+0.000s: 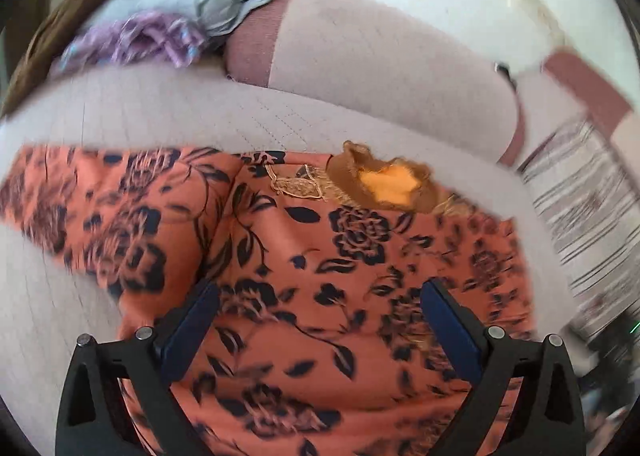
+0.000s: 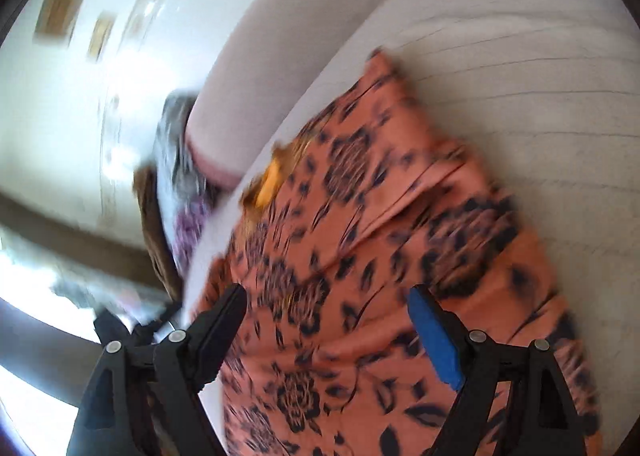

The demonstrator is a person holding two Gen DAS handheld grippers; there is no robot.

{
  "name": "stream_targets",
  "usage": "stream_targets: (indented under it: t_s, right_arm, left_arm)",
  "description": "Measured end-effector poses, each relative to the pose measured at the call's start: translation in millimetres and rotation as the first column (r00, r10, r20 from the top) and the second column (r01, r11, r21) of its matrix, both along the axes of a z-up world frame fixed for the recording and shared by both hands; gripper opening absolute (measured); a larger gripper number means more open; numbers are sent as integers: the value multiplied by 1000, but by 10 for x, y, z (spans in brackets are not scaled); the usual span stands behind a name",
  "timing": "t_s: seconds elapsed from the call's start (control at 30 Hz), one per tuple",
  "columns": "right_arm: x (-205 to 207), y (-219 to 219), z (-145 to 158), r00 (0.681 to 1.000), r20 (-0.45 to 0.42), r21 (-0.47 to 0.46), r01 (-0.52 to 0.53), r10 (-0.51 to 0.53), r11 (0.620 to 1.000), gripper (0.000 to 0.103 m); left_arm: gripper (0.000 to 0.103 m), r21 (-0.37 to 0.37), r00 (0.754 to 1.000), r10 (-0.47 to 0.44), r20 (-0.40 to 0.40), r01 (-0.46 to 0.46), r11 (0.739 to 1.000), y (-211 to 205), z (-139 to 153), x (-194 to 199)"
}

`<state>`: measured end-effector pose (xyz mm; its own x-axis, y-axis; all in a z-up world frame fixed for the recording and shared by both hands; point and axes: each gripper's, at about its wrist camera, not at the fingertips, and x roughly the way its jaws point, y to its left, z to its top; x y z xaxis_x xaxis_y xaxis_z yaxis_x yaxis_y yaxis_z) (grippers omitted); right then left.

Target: Fold small clothes

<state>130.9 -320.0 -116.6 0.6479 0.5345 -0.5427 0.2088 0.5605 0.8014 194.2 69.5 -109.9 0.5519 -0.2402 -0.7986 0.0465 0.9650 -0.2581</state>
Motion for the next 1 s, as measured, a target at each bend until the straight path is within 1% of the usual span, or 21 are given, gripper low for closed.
stream_targets:
  t_s: [0.1, 0.2, 0.27, 0.33, 0.37, 0.4, 0.43, 0.47, 0.5, 0.57, 0.6, 0.63, 0.67, 0.73, 0.77, 0.8, 0.83, 0.87, 0.93, 0.97, 1.0]
  right_arm:
    - [175, -283, 87, 999, 15, -25, 45, -44, 999, 85]
    - [507, -529, 135, 997, 8, -117, 77, -76, 990, 85]
    - [862, -580, 55, 998, -51, -169, 18, -27, 985, 85]
    - [1154, -502, -47, 991, -121, -225, -80, 54, 971, 84]
    - [1277, -386, -89, 983, -145, -265, -152, 117, 952, 74]
    - [1341, -262, -126, 970, -164, -280, -222, 181, 934, 54]
    - [1385, -130, -143, 951, -210, -325, -287, 228, 901, 25]
    - [1398, -21, -81, 943, -229, -427, -321, 243, 845, 20]
    - [1395, 8, -33, 941, -233, -482, -329, 244, 812, 17]
    - [1385, -81, 77, 954, -222, -580, -293, 199, 760, 17]
    - [1390, -156, 87, 961, -223, -625, -269, 162, 733, 17]
    - [1419, -229, 62, 963, -237, -662, -258, 130, 704, 17]
    - [1459, -324, -17, 957, -264, -643, -268, 121, 718, 18]
    - [1427, -483, -31, 964, -245, -553, -224, 100, 802, 20]
    - [1348, -565, 31, 974, -217, -492, -172, 71, 854, 26]
    - [1271, -604, 93, 981, -184, -431, -135, 60, 892, 36]
    - [1182, -618, 163, 988, -141, -362, -105, 57, 926, 79]
    - [1080, -604, 236, 994, -96, -312, -77, 50, 947, 103]
    - [950, -491, 311, 998, -46, -340, -65, 53, 938, 103]
    - [989, -365, 253, 990, -91, -384, -135, 108, 913, 100]
    - [1037, -263, 170, 980, -132, -404, -188, 146, 896, 92]
  left_arm:
    - [100, 52, 998, 10, -68, -6, 999, 11, -252, 122]
    - [100, 79, 991, 22, -135, -11, 997, 65, -516, 178]
    - [100, 97, 990, 20, -140, -6, 995, 77, -608, 159]
    - [100, 129, 992, -2, -125, 18, 992, 41, -621, 123]
    - [100, 142, 992, -13, -128, 31, 989, 18, -624, 116]
    - [100, 141, 991, -22, -129, 41, 989, 1, -612, 98]
    - [100, 124, 992, -33, -124, 48, 991, 1, -569, 81]
    - [100, 101, 993, -36, -109, 47, 994, 14, -498, 64]
    - [100, 75, 996, -42, -80, 48, 996, 30, -406, 34]
    - [101, 25, 998, -60, 15, 59, 998, 46, -194, -42]
    - [101, 27, 997, -59, 43, 58, 998, 28, -157, -59]
    - [101, 39, 997, -62, 34, 61, 997, -1, -194, -37]
    - [101, 58, 997, -76, -14, 76, 995, -30, -316, 8]
    - [99, 112, 992, -68, -109, 80, 991, -49, -605, 79]
    - [100, 126, 991, -74, -108, 87, 988, -53, -674, 72]
    - [101, 148, 993, -87, -75, 98, 984, -70, -660, 34]
    - [101, 172, 992, -100, -72, 111, 979, -103, -657, 14]
    - [101, 191, 992, -104, -76, 117, 974, -131, -664, -1]
    - [101, 204, 991, -108, -75, 121, 971, -179, -681, 10]
    - [102, 204, 991, -108, -76, 122, 971, -205, -677, 6]
    - [102, 200, 991, -109, -80, 123, 972, -200, -670, 11]
